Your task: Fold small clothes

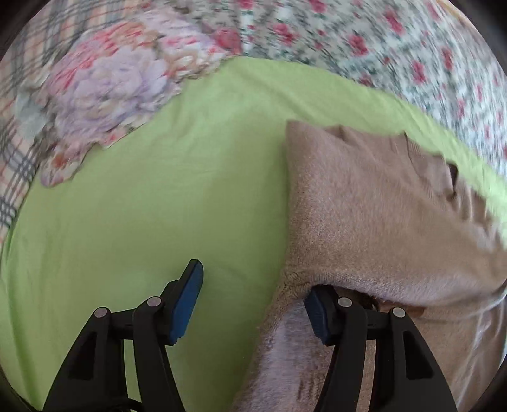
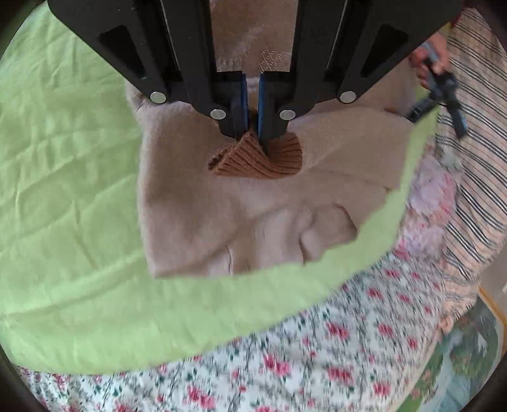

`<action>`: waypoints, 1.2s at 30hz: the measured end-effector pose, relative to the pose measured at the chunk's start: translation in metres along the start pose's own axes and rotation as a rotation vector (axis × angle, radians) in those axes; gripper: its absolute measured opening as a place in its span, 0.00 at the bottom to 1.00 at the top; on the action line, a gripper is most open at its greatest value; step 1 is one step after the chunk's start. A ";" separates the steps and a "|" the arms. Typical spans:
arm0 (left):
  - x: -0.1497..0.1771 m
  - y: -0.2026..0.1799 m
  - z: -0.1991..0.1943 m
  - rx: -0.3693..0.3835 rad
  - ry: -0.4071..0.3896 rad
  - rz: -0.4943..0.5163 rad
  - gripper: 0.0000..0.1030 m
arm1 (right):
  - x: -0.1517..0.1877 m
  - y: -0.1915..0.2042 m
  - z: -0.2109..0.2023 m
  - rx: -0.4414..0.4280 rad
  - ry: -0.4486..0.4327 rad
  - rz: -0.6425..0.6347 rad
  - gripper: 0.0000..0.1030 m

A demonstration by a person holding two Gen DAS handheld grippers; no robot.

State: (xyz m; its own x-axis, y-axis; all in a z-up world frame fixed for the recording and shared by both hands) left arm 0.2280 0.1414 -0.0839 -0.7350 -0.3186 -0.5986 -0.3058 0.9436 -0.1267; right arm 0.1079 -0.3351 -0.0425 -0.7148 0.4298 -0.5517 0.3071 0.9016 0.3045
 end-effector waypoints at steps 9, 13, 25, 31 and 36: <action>0.001 0.010 0.008 0.065 0.045 -0.049 0.62 | 0.000 0.000 -0.005 0.047 -0.018 -0.029 0.07; -0.002 0.011 0.012 0.062 0.046 -0.046 0.62 | 0.011 -0.014 -0.011 0.080 -0.002 -0.014 0.07; -0.003 0.008 -0.015 0.203 0.073 -0.023 0.61 | 0.016 -0.004 0.008 -0.004 0.038 -0.050 0.43; -0.044 0.001 -0.024 0.288 0.045 -0.014 0.65 | 0.014 -0.004 0.002 -0.049 0.034 -0.055 0.36; -0.058 -0.028 0.035 0.229 0.163 0.073 0.65 | 0.018 -0.001 0.007 -0.045 0.050 -0.089 0.38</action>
State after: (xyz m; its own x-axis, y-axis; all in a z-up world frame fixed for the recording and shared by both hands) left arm 0.3006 0.1364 -0.0729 -0.8433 -0.2417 -0.4800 -0.1176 0.9545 -0.2740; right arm 0.0990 -0.3274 -0.0581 -0.7685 0.3441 -0.5394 0.2130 0.9326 0.2915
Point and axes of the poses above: each gripper's, at about its wrist camera, not at the fingertips, and z roughly the way its jaws point, y to its left, x to its underside, the point moved 5 cm from there along z, roughly the way its jaws point, and after that the axes turned 6 degrees about -z, right-handed, at the moved point
